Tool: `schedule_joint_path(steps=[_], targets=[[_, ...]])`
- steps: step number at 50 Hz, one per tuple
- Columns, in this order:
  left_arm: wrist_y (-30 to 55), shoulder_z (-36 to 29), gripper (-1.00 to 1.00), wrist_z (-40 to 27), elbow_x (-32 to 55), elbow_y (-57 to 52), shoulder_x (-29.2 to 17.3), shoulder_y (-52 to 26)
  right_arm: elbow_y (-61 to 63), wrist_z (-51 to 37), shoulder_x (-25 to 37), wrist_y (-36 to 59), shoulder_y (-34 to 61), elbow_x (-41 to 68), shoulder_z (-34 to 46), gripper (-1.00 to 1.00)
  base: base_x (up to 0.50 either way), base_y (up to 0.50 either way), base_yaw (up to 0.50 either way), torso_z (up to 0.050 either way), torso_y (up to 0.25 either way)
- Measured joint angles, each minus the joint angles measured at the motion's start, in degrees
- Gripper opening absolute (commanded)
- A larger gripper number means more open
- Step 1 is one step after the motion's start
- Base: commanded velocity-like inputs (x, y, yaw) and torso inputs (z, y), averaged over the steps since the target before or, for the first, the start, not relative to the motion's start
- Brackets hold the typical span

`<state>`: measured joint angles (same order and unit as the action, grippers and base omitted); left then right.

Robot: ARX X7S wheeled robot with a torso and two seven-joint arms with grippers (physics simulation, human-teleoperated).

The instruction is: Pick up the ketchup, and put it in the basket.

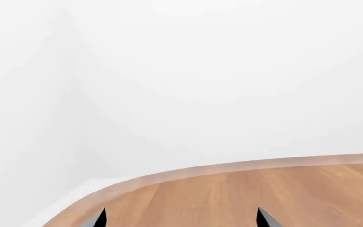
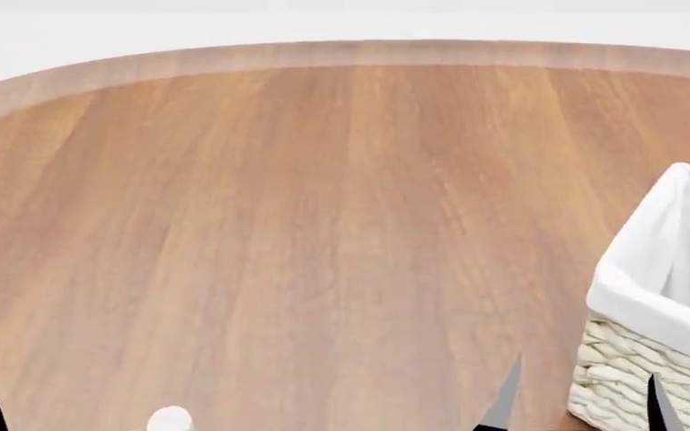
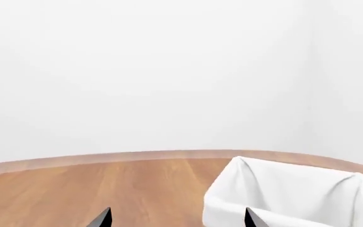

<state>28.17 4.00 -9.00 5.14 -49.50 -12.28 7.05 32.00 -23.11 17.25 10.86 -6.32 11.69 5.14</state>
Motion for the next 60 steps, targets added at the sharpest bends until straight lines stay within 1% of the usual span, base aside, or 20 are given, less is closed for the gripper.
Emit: schedule_joint_path(steps=[2,16,22,40,44,49,60], targets=[[0.1,0.1,1.00,-0.1,0.1,0.0,-0.2,0.0,0.2,-0.2,0.0,0.1,0.0,-0.4,0.3,1.00,0.11,0.50,0.00,0.000,0.000],[0.5,0.2,1.00,-0.8,0.9,-0.1,-1.2,-0.3,0.7,-1.1,-0.1,0.6,0.3,-0.5,0.6,1.00,0.01,0.00,0.00,0.000,0.000],[0.5,0.1,1.00,-1.1,1.2,-0.1,-1.5,-0.3,0.9,-1.3,-0.1,0.6,0.3,0.2,0.4,1.00,0.44,0.00,0.00,0.000,0.000],[0.1,-0.1,1.00,-1.9,2.2,-0.1,-2.3,0.1,1.3,-1.1,0.7,0.3,-0.3,0.6,0.8,1.00,0.00,0.00,0.00,0.000,0.000],[0.0,0.2,1.00,-2.0,2.7,-0.3,-2.5,0.3,2.0,0.9,2.4,1.3,-1.0,1.3,1.9,1.00,0.00,0.00,0.00,0.000,0.000],[0.1,0.5,1.00,-2.2,3.2,-0.7,-2.6,0.6,3.6,5.1,6.1,2.6,-2.6,2.4,3.9,1.00,0.00,0.00,0.00,0.000,0.000],[0.4,0.7,1.00,-2.8,4.2,-1.5,-2.9,0.5,6.6,14.6,13.6,7.3,-3.1,8.3,6.6,1.00,0.00,0.00,0.00,0.000,0.000]])
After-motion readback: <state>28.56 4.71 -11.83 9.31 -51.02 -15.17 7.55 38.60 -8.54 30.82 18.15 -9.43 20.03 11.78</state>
